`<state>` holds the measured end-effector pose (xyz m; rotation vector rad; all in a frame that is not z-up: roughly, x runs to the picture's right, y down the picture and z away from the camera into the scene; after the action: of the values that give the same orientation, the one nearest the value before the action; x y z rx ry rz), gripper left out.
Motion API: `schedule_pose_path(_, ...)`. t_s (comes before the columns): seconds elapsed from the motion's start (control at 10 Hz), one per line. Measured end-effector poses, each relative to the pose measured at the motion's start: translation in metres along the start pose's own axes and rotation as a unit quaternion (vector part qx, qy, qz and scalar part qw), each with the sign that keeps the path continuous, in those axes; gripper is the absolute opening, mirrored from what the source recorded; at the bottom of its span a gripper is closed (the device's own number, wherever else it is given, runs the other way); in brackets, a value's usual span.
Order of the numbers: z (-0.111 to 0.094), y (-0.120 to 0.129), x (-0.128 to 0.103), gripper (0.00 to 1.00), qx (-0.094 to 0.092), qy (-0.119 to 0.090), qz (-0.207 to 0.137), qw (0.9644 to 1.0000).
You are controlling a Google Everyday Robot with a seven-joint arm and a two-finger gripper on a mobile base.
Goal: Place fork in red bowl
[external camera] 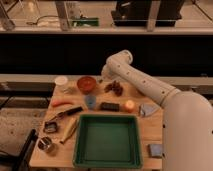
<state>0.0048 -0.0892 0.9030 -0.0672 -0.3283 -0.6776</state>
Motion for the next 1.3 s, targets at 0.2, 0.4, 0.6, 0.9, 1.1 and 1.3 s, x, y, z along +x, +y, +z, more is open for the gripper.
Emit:
schedule_pose_path(0.2, 0.002, -0.008, -0.004, 0.0, 0.018, -0.002, 0.004, 0.9998)
schedule_pose_path(0.4, 0.005, -0.013, -0.005, 0.0, 0.031, -0.01, 0.006, 0.9995)
schedule_pose_path(0.6, 0.01, -0.018, -0.008, 0.0, 0.042, -0.023, 0.007, 0.9988)
schedule_pose_path(0.9, 0.022, -0.032, -0.016, 0.0, 0.062, -0.05, 0.005, 0.9968)
schedule_pose_path(1.1, 0.03, -0.045, -0.024, 0.0, 0.072, -0.064, -0.002, 0.9953)
schedule_pose_path(1.3, 0.035, -0.051, -0.03, 0.0, 0.078, -0.072, -0.008, 0.9943)
